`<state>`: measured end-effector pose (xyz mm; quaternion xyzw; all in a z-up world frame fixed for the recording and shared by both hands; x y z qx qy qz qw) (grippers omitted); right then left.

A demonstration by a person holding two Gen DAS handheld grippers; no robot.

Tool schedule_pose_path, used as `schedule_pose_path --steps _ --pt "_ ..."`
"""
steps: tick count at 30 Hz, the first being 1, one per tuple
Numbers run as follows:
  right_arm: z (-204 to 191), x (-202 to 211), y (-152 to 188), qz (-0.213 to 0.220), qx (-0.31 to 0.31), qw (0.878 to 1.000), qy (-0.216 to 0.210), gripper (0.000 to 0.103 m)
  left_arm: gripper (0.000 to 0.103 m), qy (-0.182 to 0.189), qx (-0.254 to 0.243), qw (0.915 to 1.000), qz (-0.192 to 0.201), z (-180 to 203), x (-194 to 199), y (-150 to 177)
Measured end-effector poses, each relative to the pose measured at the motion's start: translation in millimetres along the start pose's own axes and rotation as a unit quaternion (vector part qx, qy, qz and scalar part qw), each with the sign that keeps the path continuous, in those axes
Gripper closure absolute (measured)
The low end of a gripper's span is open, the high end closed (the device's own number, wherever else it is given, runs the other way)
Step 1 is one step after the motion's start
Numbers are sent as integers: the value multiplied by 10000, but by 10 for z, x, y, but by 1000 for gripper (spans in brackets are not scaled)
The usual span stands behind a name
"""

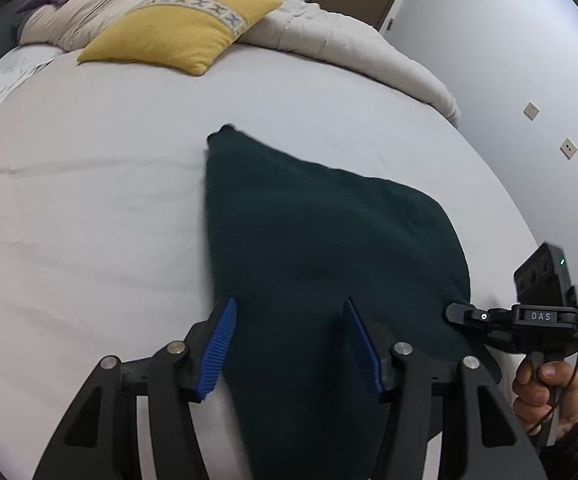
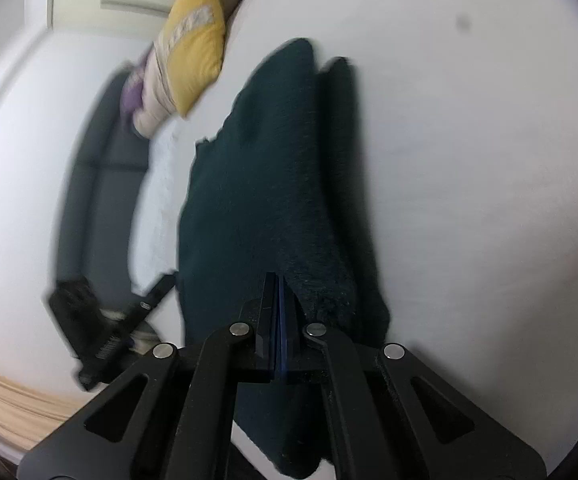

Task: Fold small clothes
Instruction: 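Release the sweater and lift both grippers away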

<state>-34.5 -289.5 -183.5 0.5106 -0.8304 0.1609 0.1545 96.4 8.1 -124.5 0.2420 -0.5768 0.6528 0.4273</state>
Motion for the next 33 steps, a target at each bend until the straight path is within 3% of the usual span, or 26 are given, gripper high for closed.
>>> schedule_pose_path --steps 5,8,10,12,15,17,19,20,22,24,26,30,31,33 --pt "12 77 58 42 120 9998 -133 103 45 153 242 9996 -64 -147 27 32" --pt "-21 247 78 129 147 9998 -100 103 45 168 154 9997 127 -118 217 33" --pt "-113 306 79 172 95 9998 -77 95 45 195 101 9996 196 -82 275 29" --pt "-309 339 155 153 297 9990 -290 94 45 247 74 9993 283 -31 346 37" --pt "-599 328 386 -202 694 9946 -739 94 45 352 19 9988 344 63 394 94" --pt "-529 216 526 -529 753 9944 -521 89 45 302 -8 9990 344 90 383 153" --pt "-209 156 576 -611 531 9967 -31 92 45 349 73 9991 220 75 326 218" --pt "-74 192 581 -546 372 9978 -105 98 45 355 127 9991 189 53 316 246" --pt "77 367 562 -253 89 9983 -513 99 45 373 174 9989 221 14 348 281" --pt "111 548 553 -32 192 9991 -381 97 45 389 226 9984 332 -32 429 302" --pt "84 753 525 178 231 9991 -319 86 42 352 292 9977 510 -93 530 299" --pt "-155 1219 507 835 828 9922 416 85 18 44 250 9931 1145 -137 858 270" --pt "-256 1319 495 1021 1032 9876 605 83 8 -73 186 9908 1340 -130 952 253" --pt "-466 1471 492 1355 1397 9766 912 80 0 -380 -44 9828 1806 -69 1184 218"
Point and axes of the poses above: each gripper's, at about its wrist camera, not at the fingertips, and x roughly against the way its jaws point, z to its right, y to its underside, the point moved 7 cm from there along -x, roughly the way its jaws point, and after that the axes turned 6 degrees about -y, right-handed, at the moved point
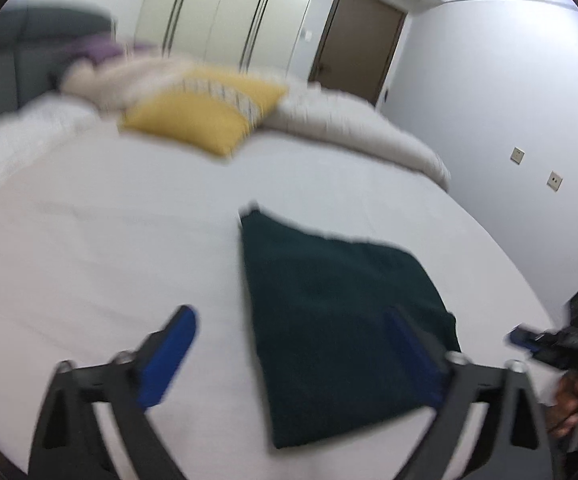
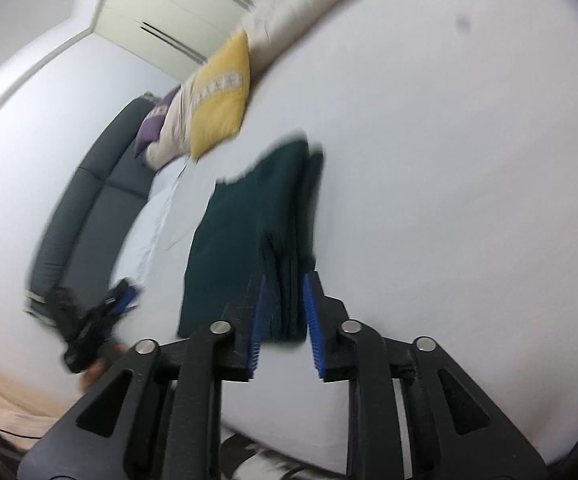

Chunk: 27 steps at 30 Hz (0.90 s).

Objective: Fold small clothes

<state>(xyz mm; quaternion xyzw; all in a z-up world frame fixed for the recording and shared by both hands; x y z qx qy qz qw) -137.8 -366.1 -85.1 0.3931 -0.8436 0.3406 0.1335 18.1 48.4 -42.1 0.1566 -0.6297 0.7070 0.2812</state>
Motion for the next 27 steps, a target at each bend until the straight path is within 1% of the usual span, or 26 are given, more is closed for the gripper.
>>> schedule_pose_path --steps 2,3,4,5,7,8,9,10,11,12,13,14,17,18,20,21,23,25,27 --pt "-213 208 -134 422 399 9979 296 76 0 -111 -276 9987 421 92 209 -106" --pt "-353 304 -197 662 658 9945 482 73 0 -136 -406 9972 615 148 318 -157" --pt "-475 378 -241 832 854 9909 628 55 0 -167 -509 9956 766 197 409 -202" --pt "-627 474 -286 1078 1125 9843 824 27 0 -211 -645 9932 945 269 526 -258" --pt "-925 678 -356 1668 1601 9670 1071 7 0 -259 -793 9893 1193 356 687 -343" --pt "-1091 778 -367 2008 1824 9556 1147 0 0 -282 -842 9868 1353 400 776 -393" --pt "-1246 886 -360 2415 2056 9394 1302 0 0 -307 -888 9848 1459 444 855 -442" --pt "-1406 925 -367 2650 2223 9265 1482 0 0 -301 -915 9839 1503 485 917 -479" --pt "-1522 947 -392 2727 2335 9196 1595 0 0 -302 -908 9845 1468 509 960 -487" --pt "-1624 944 -388 2723 2491 9139 1689 0 0 -347 -896 9864 1335 521 965 -485" --pt "-1701 917 -379 2675 2590 9126 1690 0 0 -399 -914 9884 1141 541 962 -475" --pt "-1778 892 -364 2627 2678 9120 1662 0 0 -412 -924 9905 935 561 934 -469" --pt "-1954 829 -312 2595 2789 9116 1543 0 0 -418 -750 9939 691 551 826 -417" --pt "-1999 791 -293 2521 2803 9137 1515 0 0 -498 -708 9948 539 538 768 -361" --pt "-2077 637 -244 2255 2870 9180 1552 0 0 -638 -588 9962 106 488 591 -247" --pt "-2137 554 -223 2135 2886 9191 1623 0 0 -654 -492 9966 -16 453 528 -180" --pt "-2155 391 -159 1859 2869 9217 1832 0 0 -798 -418 9957 -213 395 413 -75" --pt "-2120 153 -137 1543 2718 9275 2054 0 0 -942 -424 9940 -368 345 323 41" --pt "-2031 -96 -101 1243 2514 9335 2233 0 0 -1003 -414 9929 -487 319 265 159"
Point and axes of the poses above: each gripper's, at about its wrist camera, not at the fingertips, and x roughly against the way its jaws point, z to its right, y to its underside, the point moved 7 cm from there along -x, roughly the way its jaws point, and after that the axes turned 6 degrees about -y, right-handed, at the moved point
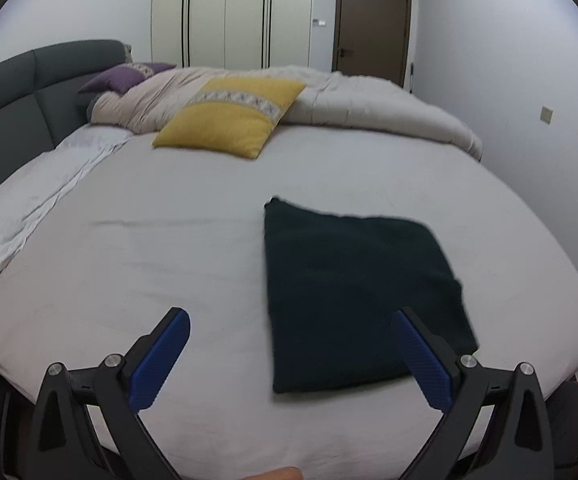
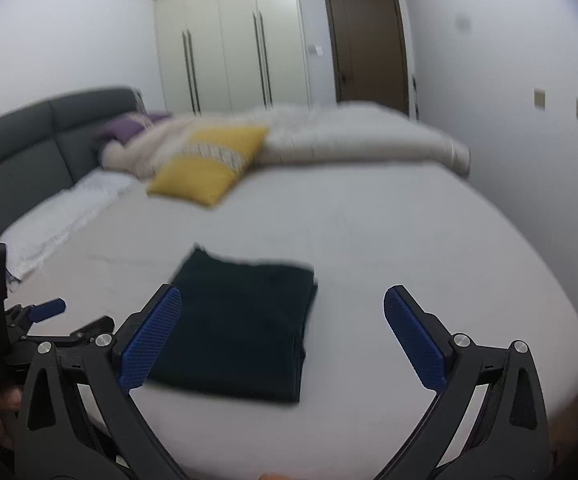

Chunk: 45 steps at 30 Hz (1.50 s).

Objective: Fold small clothes

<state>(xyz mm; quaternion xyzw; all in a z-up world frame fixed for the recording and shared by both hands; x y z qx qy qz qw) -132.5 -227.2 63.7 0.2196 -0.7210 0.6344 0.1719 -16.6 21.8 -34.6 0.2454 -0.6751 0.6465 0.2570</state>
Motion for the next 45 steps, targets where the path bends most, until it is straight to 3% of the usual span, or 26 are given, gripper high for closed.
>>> schedule_pose_path --steps 7,15,26,45 --pt "20 -540 611 -800 -54 9962 352 0 0 -101 -104 9993 -333 38 -211 258" --pt "128 -903 1173 -1198 -23 9914 528 0 0 -189 -110 9986 -475 17 -337 394" --pt "297 -811 1266 -1310 -10 9897 578 0 0 -222 -93 9982 -545 -33 -420 425" --pt "214 -784 1275 -1404 13 9888 509 0 0 -238 -28 9979 -595 -88 -458 422"
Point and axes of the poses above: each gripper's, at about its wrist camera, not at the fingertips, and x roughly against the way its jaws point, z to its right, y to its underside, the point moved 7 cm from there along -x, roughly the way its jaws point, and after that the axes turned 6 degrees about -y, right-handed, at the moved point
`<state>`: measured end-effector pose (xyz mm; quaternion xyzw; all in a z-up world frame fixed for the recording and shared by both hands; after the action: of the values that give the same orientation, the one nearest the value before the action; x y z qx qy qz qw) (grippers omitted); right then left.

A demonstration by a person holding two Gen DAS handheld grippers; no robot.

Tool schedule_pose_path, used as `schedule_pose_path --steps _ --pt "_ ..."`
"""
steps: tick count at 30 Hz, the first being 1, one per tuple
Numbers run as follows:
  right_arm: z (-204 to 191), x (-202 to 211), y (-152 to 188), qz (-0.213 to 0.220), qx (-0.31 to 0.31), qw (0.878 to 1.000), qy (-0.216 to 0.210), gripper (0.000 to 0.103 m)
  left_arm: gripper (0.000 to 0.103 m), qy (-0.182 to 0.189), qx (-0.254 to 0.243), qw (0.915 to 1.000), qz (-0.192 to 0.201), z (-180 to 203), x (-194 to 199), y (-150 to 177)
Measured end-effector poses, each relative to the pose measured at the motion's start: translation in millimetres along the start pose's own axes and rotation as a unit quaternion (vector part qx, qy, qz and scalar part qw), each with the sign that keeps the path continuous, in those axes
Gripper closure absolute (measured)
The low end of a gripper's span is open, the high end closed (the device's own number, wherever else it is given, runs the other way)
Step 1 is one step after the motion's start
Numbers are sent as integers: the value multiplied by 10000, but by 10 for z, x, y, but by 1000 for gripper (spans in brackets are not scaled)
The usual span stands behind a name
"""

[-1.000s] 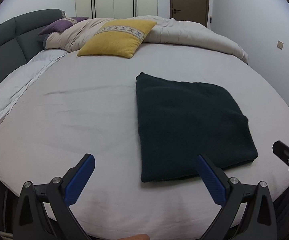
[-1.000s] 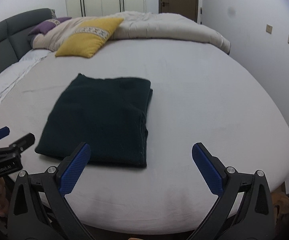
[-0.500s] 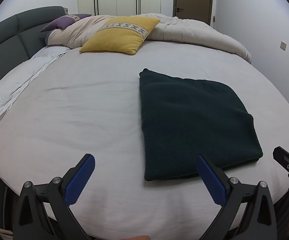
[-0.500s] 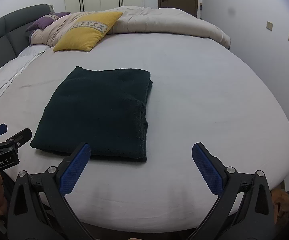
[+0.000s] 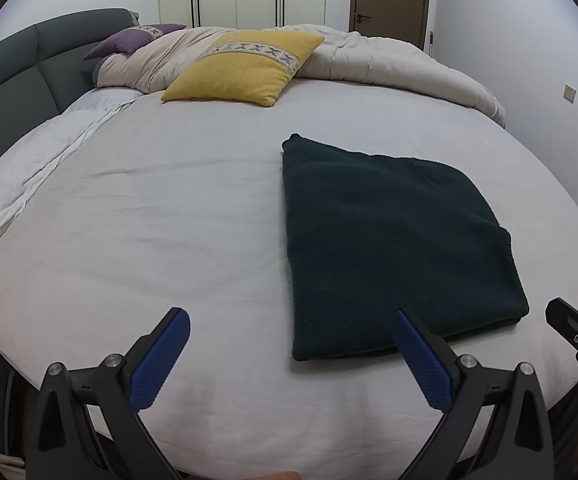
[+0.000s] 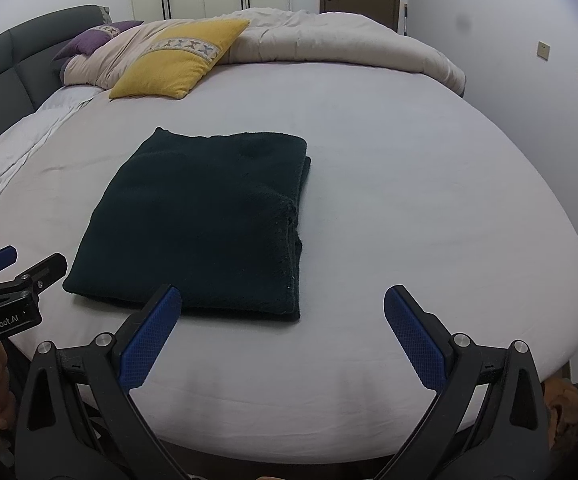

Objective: Fold small clothes

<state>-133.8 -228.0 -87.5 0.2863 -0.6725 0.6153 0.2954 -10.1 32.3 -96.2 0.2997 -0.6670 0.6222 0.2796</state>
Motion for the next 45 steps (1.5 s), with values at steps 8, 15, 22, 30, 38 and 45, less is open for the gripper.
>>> schedule_pose_path --steps 8,15,22,30,38,45 --pt "0 -7 -2 -12 4 10000 -12 0 0 2 24 10000 -6 -13 3 3" --pt "2 -6 5 -15 -24 10000 -22 0 0 -8 34 10000 -5 -10 7 13" --pt "2 -4 6 -14 -26 10000 -23 0 0 -17 39 10000 -11 -22 6 13" --pt "-7 -6 17 -29 -40 10000 -33 0 0 -16 46 10000 -14 -27 6 18" --pt "-2 -4 14 -29 -45 10000 -31 0 0 -11 56 10000 -21 -27 7 31" --pt "-4 0 17 -32 -43 10000 -35 0 0 -8 56 10000 -22 -28 5 29"
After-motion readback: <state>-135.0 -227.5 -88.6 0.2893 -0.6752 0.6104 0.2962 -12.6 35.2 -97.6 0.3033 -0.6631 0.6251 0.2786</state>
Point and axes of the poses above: each gripper's, at about its wrist camera, not at the fingertips, and x roughly against the way its jaws point, z to its right, y to its underside, the point moved 7 cm from there along -x, roughly the way its jaws point, and after that the axes turned 6 degrees about -y, right-handed, at the moved point
